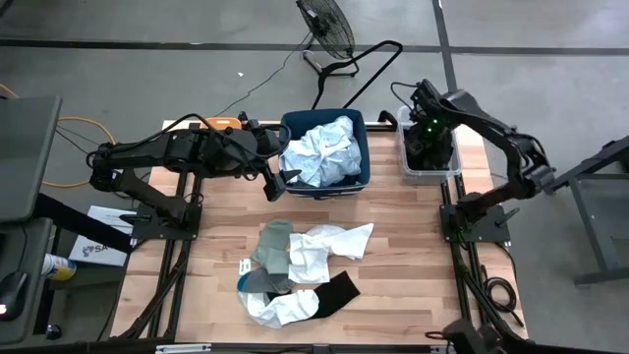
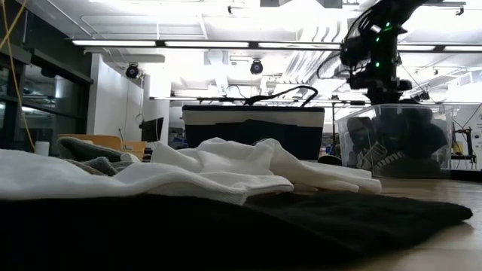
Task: Pick & Place Cloths
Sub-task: Put the black boxers into the transparent bin
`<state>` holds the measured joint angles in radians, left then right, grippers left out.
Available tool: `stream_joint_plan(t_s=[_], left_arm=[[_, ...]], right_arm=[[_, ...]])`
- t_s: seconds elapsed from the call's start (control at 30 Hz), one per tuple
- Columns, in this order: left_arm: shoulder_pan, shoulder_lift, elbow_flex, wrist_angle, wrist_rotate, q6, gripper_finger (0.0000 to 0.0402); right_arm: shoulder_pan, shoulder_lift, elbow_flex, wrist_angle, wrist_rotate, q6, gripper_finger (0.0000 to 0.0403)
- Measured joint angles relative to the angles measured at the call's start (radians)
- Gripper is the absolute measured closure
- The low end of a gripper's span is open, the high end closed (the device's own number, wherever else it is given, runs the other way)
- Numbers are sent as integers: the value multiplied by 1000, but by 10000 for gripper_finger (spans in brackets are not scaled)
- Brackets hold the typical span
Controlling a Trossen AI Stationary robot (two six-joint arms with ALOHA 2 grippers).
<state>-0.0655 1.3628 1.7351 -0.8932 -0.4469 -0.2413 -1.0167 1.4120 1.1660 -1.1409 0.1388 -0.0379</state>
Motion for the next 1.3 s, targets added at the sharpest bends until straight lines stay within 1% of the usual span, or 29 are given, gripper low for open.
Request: stream_joint_plan(t_s=[0.13,0.23,0.33,0.47,0.6,0.7,0.83,0.97,1.0,1.2,1.3], left_arm=[[0,0,0,0,0,0,26],[0,0,0,0,0,0,26],[0,0,0,0,0,0,26],[0,0,0,0,15,0,26],[0,0,0,0,15,0,26],[0,0,0,-1,15,5,26],[0,0,0,-12,15,29,26],[0,0,0,-47,14,38,26],[0,0,0,-57,14,45,26],[0,0,0,-122,11,61,26],[0,0,0,-156,0,61,26]], right_arm=[[0,-77,0,15,-11,33,218],[0,-130,0,17,-28,59,182],[0,-174,1,21,-71,120,164],[15,-218,1,20,-105,232,166],[45,-246,2,-35,-62,329,191],[73,-257,2,-108,-34,380,226],[116,-266,2,-198,-31,444,293],[170,-272,2,-247,-33,506,373],[185,-273,2,-253,-33,522,387],[274,-273,0,-292,-33,648,399],[298,-273,-36,-282,-7,697,399]])
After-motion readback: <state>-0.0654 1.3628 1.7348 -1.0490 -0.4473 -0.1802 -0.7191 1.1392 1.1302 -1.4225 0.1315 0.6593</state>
